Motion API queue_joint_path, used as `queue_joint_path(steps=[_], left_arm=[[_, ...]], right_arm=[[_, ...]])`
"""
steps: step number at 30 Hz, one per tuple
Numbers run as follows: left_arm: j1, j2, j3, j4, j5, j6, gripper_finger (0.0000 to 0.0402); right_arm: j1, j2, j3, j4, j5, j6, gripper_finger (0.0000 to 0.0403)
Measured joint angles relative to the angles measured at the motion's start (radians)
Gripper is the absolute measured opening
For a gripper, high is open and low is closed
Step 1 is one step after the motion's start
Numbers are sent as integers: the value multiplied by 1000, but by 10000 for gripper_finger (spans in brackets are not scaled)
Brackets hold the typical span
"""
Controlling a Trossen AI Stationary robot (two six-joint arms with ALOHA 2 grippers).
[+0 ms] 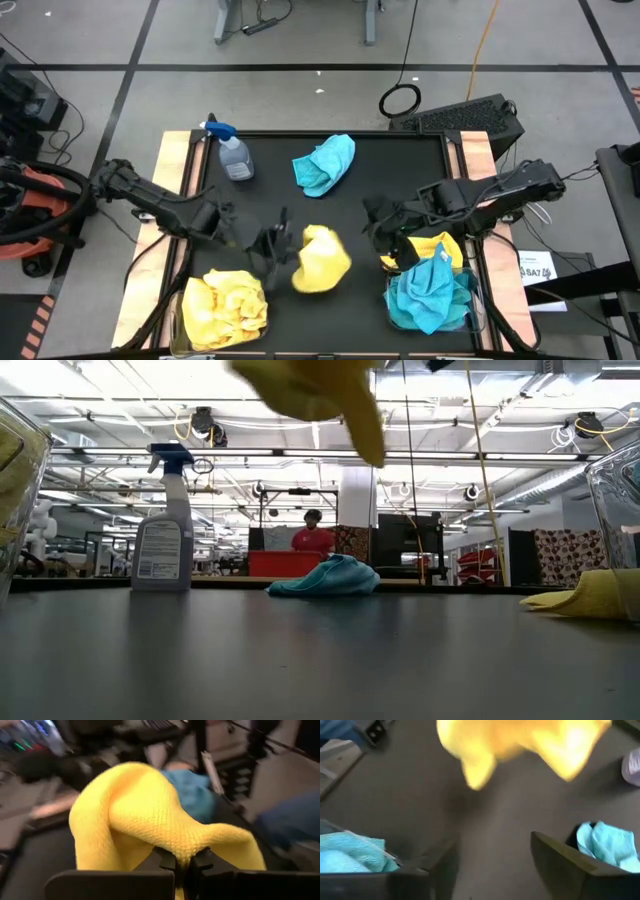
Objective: Sort microfiber towel by color & place in baskets
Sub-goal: Put the yellow towel into the left transparent bin
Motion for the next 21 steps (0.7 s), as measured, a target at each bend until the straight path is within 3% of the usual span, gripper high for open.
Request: queue_joint_path(steps=[3,6,14,21], left_arm=[[-63,-26,0,-99,0,-86,3],[-131,-51,0,-153,-2,-183,3],[-329,-111,0,-233,-8,-412,8],[-472,-133,0,-505,-22,-782,10]], right_arm=[[-1,6,0,-10,20,42,270],[-1,3,0,-12,21,54,276],[-1,-1,0,-18,17,61,245],[0,-1,0,-20,11,74,225]])
